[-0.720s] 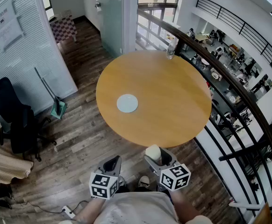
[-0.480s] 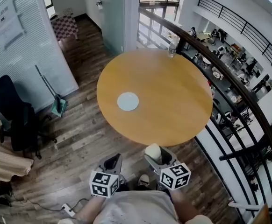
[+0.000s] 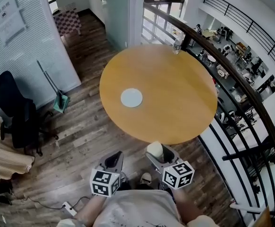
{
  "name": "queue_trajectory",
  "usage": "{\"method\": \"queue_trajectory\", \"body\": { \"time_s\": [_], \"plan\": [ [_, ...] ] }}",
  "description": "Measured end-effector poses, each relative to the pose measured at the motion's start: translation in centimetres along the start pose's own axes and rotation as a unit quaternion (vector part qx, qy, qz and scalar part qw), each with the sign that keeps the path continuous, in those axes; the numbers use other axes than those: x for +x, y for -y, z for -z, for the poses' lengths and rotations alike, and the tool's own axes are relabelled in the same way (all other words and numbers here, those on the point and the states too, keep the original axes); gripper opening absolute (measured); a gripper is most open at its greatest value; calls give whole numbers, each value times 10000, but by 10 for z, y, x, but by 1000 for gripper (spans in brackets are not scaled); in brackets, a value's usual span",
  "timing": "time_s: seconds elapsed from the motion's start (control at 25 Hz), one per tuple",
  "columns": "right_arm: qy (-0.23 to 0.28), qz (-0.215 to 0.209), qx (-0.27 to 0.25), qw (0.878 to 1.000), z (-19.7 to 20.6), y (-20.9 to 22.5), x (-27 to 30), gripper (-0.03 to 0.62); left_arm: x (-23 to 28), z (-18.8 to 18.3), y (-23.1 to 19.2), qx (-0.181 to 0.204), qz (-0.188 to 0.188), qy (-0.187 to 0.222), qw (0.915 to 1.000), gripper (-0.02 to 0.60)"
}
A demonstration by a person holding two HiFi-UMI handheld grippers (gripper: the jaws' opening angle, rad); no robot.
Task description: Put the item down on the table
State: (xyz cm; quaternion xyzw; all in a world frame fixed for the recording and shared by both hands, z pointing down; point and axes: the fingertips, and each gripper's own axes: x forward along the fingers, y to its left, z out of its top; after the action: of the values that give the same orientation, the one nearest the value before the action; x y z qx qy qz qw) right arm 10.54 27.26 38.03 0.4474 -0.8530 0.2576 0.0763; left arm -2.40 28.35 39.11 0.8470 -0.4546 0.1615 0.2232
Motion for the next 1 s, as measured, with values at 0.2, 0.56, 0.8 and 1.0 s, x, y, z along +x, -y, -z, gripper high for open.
{"method": "queue_trajectory", "body": {
  "time_s": [0.2, 0.56, 0.8, 1.0],
  "plan": [
    [-74, -52, -26, 10000, 3, -6, 3, 316, -3, 3, -3, -5, 23, -27, 10000, 23],
    [-115, 25, -47, 9999, 11, -22, 12, 317, -13, 4, -22, -14, 88, 35, 10000, 23],
    [-86, 194, -108, 9997, 7, -38, 23, 316, -22, 5, -41, 90, 199, 68, 9997, 23],
    [-30, 370, -172, 9992, 6, -51, 27, 316, -30, 12, -56, 72, 296, 32, 9995, 23]
  ]
}}
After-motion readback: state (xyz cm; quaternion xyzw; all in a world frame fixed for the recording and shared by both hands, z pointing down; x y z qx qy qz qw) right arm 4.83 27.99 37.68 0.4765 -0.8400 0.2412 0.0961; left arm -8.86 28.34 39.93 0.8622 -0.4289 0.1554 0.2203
